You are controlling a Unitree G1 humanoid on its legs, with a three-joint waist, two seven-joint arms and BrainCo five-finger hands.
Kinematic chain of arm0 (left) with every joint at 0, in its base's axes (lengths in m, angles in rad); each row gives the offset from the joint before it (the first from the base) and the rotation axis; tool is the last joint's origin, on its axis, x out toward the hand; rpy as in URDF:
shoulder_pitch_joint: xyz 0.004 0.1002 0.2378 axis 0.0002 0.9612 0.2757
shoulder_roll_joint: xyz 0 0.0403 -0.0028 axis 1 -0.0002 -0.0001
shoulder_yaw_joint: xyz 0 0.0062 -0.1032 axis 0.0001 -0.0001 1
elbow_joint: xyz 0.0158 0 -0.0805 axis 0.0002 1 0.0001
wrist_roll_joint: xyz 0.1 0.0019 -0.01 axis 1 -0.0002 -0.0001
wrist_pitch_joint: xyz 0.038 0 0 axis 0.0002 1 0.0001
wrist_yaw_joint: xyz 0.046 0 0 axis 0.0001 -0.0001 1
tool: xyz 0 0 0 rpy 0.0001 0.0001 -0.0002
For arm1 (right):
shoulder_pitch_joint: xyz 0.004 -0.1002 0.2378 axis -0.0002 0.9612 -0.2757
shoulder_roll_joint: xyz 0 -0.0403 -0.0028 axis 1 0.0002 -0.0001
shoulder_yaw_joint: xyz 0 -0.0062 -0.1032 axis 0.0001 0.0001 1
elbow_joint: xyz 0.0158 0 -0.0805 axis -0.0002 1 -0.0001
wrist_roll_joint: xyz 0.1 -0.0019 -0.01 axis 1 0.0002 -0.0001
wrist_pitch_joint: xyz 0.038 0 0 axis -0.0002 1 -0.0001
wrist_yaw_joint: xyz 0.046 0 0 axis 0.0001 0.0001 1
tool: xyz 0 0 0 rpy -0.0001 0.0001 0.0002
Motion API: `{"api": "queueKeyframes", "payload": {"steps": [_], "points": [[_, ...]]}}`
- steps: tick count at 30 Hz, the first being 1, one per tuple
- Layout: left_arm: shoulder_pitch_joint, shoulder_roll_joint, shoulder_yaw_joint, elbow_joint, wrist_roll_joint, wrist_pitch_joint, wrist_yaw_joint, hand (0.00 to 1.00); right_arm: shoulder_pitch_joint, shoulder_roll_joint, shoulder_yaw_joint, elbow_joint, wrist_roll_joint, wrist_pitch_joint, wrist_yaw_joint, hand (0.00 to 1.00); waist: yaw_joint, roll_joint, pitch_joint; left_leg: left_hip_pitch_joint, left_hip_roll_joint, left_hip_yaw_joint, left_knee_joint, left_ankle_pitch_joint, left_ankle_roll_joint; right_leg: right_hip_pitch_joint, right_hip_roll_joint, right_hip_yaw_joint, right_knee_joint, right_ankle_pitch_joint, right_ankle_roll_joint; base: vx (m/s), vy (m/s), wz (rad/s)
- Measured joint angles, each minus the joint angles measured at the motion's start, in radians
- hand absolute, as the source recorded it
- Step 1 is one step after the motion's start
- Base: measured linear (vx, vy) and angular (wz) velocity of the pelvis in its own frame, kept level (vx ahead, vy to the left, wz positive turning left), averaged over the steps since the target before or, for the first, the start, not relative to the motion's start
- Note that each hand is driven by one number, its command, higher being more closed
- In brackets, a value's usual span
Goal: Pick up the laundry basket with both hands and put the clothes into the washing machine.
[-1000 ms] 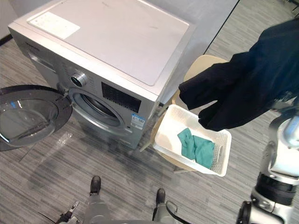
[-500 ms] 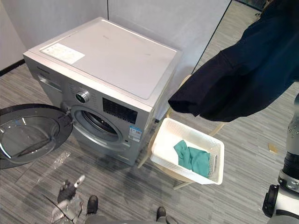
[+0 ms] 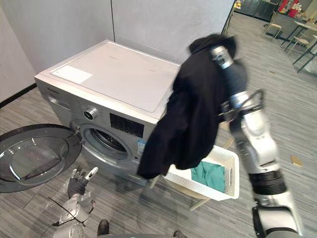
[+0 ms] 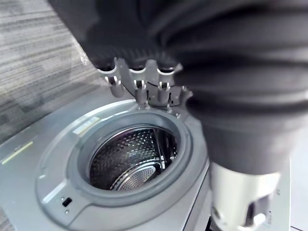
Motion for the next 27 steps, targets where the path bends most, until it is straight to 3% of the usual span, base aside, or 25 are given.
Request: {"api": "queueKeyframes", "payload": {"steps": [5, 8, 11, 13, 17, 23, 24, 25, 26, 27], "points": [[0.017, -0.017, -0.029, 0.000, -0.003, 0.002, 0.003, 0.00, 0.009, 0.169, 0.233, 0.029, 0.028, 0.047, 0.017, 1.00, 0.037, 0.000, -0.001, -0.002, -0.001, -0.018, 0.000, 0.000, 0.001, 0.008, 0.000, -0.014, 0.014, -0.008, 0.003, 0.01, -0.005, 0.09], [0.034, -0.020, -0.029, 0.000, -0.003, 0.006, 0.006, 0.00, 0.009, 0.214, 0.286, 0.089, 0.029, 0.066, 0.015, 1.00, 0.058, -0.001, -0.002, -0.005, -0.001, -0.027, 0.001, 0.000, 0.001, 0.011, 0.000, -0.020, 0.018, -0.013, 0.001, 0.00, -0.005, 0.12], [0.068, -0.020, -0.028, 0.000, -0.004, 0.013, 0.020, 0.00, 0.009, 0.291, 0.302, 0.179, 0.021, 0.081, -0.023, 1.00, 0.067, 0.003, 0.002, -0.023, -0.002, -0.065, 0.002, 0.001, 0.002, 0.005, 0.000, -0.050, 0.049, -0.034, -0.006, -0.02, -0.013, 0.25], [0.079, -0.022, -0.027, 0.000, -0.005, 0.013, 0.025, 0.00, 0.009, 0.302, 0.307, 0.211, 0.015, 0.082, -0.037, 1.00, 0.084, 0.008, 0.005, -0.028, -0.002, -0.067, 0.002, 0.002, 0.003, -0.001, 0.000, -0.052, 0.055, -0.037, -0.009, -0.01, -0.011, 0.12], [0.091, -0.027, -0.003, 0.000, -0.017, 0.014, 0.026, 0.00, -0.010, 0.352, 0.337, 0.295, -0.002, 0.084, -0.065, 1.00, 0.089, 0.019, 0.021, -0.097, -0.002, -0.123, 0.056, -0.001, 0.005, -0.008, 0.004, -0.100, 0.065, -0.043, -0.015, -0.02, -0.013, 0.33], [0.089, -0.049, 0.013, -0.012, -0.024, 0.014, 0.026, 0.00, -0.156, 0.414, 0.335, 0.530, -0.035, 0.105, -0.116, 1.00, 0.141, 0.057, 0.120, -0.180, 0.000, -0.177, 0.112, -0.016, 0.001, -0.008, 0.014, -0.160, 0.063, -0.048, -0.013, -0.10, 0.009, 0.35], [0.088, -0.049, 0.019, -0.019, -0.024, 0.014, 0.025, 0.00, -0.184, 0.420, 0.320, 0.566, -0.043, 0.105, -0.130, 1.00, 0.140, 0.043, 0.148, -0.226, -0.016, -0.170, 0.177, -0.027, 0.024, -0.010, -0.010, -0.179, 0.042, -0.051, -0.019, -0.11, 0.088, 0.60], [0.085, -0.050, 0.027, -0.020, -0.024, 0.014, 0.026, 0.00, -0.196, 0.424, 0.289, 0.592, -0.052, 0.107, -0.147, 1.00, 0.143, 0.037, 0.175, -0.316, -0.054, -0.154, 0.398, -0.111, 0.061, -0.006, -0.017, -0.188, 0.029, -0.052, -0.017, -0.06, 0.083, 0.54], [0.090, -0.052, 0.031, -0.024, -0.025, 0.014, 0.026, 0.00, -0.199, 0.422, 0.278, 0.595, -0.053, 0.108, -0.155, 1.00, 0.150, 0.049, 0.188, -0.329, -0.054, -0.147, 0.422, -0.153, 0.073, 0.001, -0.008, -0.186, 0.027, -0.051, -0.017, -0.01, 0.121, 0.44], [0.090, -0.046, 0.036, -0.030, -0.025, 0.015, 0.027, 0.00, -0.208, 0.425, 0.240, 0.619, -0.054, 0.107, -0.167, 1.00, 0.153, 0.031, 0.212, -0.339, -0.069, -0.152, 0.417, -0.167, 0.051, -0.002, -0.020, -0.183, 0.030, -0.043, -0.018, 0.01, 0.105, 0.35]]}}
